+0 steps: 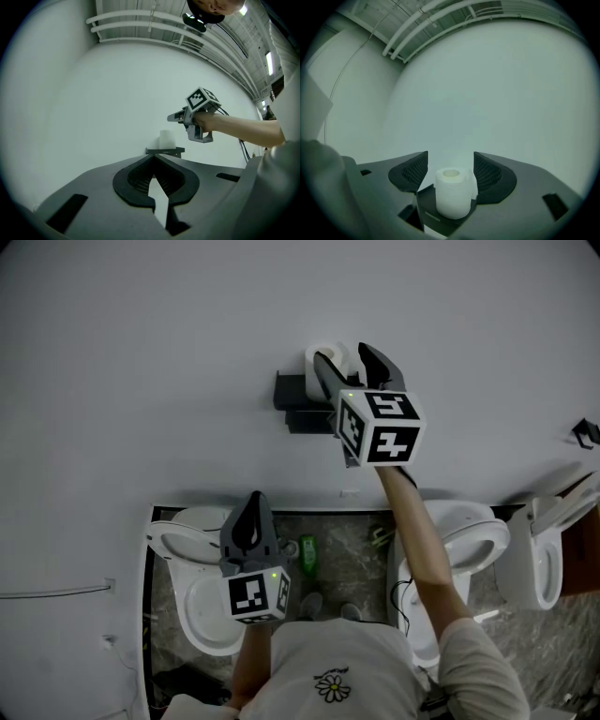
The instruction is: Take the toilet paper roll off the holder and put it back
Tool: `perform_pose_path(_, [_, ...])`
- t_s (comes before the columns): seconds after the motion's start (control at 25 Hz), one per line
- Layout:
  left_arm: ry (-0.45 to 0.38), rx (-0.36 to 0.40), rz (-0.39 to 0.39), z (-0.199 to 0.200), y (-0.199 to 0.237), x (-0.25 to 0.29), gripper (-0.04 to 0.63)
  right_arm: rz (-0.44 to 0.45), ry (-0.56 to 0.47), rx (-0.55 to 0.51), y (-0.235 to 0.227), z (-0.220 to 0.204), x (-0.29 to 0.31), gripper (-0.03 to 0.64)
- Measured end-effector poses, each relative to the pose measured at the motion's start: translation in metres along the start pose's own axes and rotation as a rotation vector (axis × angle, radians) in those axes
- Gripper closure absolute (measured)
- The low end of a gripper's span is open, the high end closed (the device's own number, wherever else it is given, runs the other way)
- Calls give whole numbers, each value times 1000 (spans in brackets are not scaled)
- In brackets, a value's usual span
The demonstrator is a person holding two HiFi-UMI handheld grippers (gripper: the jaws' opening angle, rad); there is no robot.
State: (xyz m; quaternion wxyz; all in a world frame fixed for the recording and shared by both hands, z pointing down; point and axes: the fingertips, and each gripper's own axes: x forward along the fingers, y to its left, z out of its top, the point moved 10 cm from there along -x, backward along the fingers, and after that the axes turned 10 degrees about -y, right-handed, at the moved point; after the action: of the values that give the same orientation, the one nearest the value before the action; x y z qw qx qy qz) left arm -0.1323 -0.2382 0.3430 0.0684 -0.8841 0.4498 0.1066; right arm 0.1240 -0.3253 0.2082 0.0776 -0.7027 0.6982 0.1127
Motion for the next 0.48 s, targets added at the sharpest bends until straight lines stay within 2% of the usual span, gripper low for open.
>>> perform_pose_path(0.16, [-20,6,-16,8,-6,4,577,10,-106,-37,4,19,-30,350])
perform_pose_path(0.32, [-44,16,-33,18,-13,10,577,49,-203,-21,14,28,-71,351])
perform_pose_path(0.48, [-60,37,-47,24,-22,14,577,42,-284,-117,24,22,-107,362])
